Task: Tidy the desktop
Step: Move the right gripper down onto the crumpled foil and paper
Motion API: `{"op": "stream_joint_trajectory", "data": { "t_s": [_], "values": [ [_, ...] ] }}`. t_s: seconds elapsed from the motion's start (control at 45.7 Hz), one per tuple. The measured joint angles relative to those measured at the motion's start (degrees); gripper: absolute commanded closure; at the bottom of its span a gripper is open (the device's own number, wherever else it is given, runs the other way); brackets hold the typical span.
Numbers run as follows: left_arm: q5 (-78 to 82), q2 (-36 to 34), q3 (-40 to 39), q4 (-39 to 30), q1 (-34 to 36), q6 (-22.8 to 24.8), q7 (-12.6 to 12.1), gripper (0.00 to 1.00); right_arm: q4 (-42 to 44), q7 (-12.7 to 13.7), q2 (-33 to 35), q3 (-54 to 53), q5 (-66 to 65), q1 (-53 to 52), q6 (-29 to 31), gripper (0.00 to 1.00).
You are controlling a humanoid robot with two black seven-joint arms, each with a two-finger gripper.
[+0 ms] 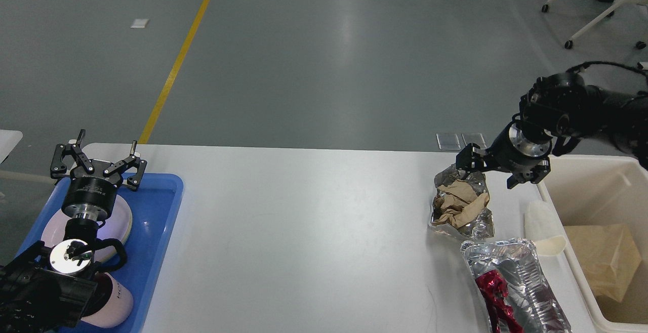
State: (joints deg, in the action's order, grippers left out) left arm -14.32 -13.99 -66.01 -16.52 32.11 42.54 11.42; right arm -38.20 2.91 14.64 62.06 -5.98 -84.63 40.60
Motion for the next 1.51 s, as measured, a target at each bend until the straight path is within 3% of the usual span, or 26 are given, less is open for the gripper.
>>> {"op": "stream_joint_trajectory", "data": {
  "t_s": [0.481,0.941,0.984,1.094,1.203,1.312,1.509],
  "values": [
    [0.0,0.0,0.0,0.0,0.0,0.0,0.0,0.04,-0.5,0.0,1.5,-0.1,-1.2,6.4,-2.3,0.01],
    [0.0,0.0,0.0,0.0,0.0,0.0,0.0,0.04,-0.1,0.0,0.6,-0.1,-2.0,13.5,-14.2,0.01],
    [0.0,0.0,0.0,0.0,0.0,0.0,0.0,0.04,-0.1,0.0,0.4,-0.1,-2.1,14.0,-15.0,0.07],
    [0.0,0.0,0.0,0.0,0.0,0.0,0.0,0.04,0.0,0.0,0.1,-0.2,-2.3,14.6,-16.5,0.39],
    [0.0,0.0,0.0,0.0,0.0,0.0,0.0,0.04,0.0,0.0,0.0,-0.3,-2.3,14.8,-17.3,0.42],
    [0.0,0.0,0.0,0.0,0.0,0.0,0.0,0.04,-0.1,0.0,-0.7,-0.4,-2.3,14.9,-17.7,0.56],
    [0.0,0.0,0.0,0.0,0.0,0.0,0.0,0.04,-0.1,0.0,-1.5,-0.4,-2.3,15.3,-18.3,0.67]
  ]
}}
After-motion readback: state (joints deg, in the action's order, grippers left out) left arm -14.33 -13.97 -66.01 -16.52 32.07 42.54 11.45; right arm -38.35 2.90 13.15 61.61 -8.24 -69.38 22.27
